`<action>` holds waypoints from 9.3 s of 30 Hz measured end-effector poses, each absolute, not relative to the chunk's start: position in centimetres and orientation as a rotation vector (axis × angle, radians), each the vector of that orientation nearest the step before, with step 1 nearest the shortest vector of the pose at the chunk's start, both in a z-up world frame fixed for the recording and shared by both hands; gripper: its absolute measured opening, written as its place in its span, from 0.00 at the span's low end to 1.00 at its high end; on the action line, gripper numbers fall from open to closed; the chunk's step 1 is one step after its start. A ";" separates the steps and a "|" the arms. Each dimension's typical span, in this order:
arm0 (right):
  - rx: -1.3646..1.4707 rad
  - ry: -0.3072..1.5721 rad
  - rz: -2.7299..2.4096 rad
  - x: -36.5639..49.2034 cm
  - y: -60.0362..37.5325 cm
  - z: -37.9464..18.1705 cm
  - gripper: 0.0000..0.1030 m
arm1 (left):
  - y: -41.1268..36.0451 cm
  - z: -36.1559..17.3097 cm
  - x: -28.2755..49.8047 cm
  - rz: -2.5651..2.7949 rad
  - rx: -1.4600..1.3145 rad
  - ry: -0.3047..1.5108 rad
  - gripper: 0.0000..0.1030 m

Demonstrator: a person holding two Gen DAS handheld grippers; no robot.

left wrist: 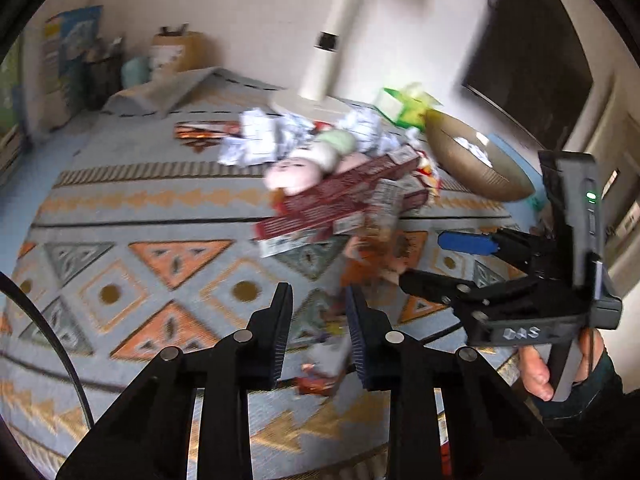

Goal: Organize objects
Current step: 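Grasp the pink card box with the right gripper while the left gripper grasps a long snack box, then carry both boxes to the amber bowl and release them into it, then grasp another long snack box from the pile with the left gripper, then hold the snack box in the left gripper while the right gripper grasps a dark red box, then carry both boxes to the amber bowl and lower them in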

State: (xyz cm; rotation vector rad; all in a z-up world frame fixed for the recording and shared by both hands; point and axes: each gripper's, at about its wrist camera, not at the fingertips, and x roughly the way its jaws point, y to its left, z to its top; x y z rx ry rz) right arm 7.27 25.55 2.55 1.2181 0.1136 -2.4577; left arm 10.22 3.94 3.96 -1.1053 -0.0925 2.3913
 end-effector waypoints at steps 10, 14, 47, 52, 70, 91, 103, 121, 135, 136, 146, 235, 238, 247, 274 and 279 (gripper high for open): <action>1.249 0.273 -2.461 6.0 23.0 1.3 0.44 | 5.8 3.0 8.0 2.278 -1.156 -0.159 0.46; 1.248 0.252 -2.457 5.8 23.5 1.4 0.43 | 8.0 2.4 7.5 2.224 -1.191 -0.070 0.46; 1.378 -0.003 -2.764 12.0 39.0 1.9 0.56 | 15.1 1.4 10.7 2.241 -1.197 0.102 0.30; 1.362 -0.040 -2.755 12.1 39.0 2.0 0.58 | 15.6 1.4 10.7 2.275 -1.193 0.147 0.14; 0.930 -0.138 -3.113 12.3 43.7 12.9 0.42 | 26.2 13.0 5.4 2.272 -0.905 0.110 0.14; 1.004 -0.338 -3.311 3.7 51.9 13.0 0.66 | 36.8 12.4 -2.0 2.200 -0.965 0.055 0.34; 0.909 -0.187 -3.160 8.6 44.8 13.0 0.69 | 22.0 15.6 3.7 2.401 -0.828 -0.040 0.40; 0.984 -0.142 -3.035 8.3 38.5 5.6 0.77 | -1.7 1.8 0.7 2.775 -1.230 -0.539 0.50; 1.009 0.103 -3.089 8.0 35.9 5.1 0.84 | -1.4 0.9 0.5 2.742 -1.240 -0.485 0.67; 1.005 0.105 -3.090 7.9 36.0 5.1 0.86 | -1.5 0.8 0.5 2.737 -1.235 -0.503 0.67; 1.019 0.055 -3.067 7.8 36.4 5.0 0.88 | -1.8 1.0 0.6 2.669 -1.201 -0.555 0.87; 1.136 0.315 -2.517 9.6 30.5 7.9 0.16 | 4.1 0.9 4.3 2.629 -1.194 0.204 0.14; 1.279 0.086 -2.617 10.8 35.0 6.3 0.16 | 4.2 0.8 4.2 2.627 -1.204 0.205 0.15; 1.450 -0.184 -2.627 10.0 39.7 2.3 0.38 | 4.0 0.8 3.9 2.579 -1.239 0.153 0.46; 1.014 -0.299 -2.873 12.5 40.7 9.9 0.17 | 16.3 13.7 5.0 2.398 -0.895 0.036 0.14; 0.863 -0.442 -3.100 10.8 46.1 14.2 0.17 | 23.7 16.6 2.1 2.306 -0.812 -0.045 0.14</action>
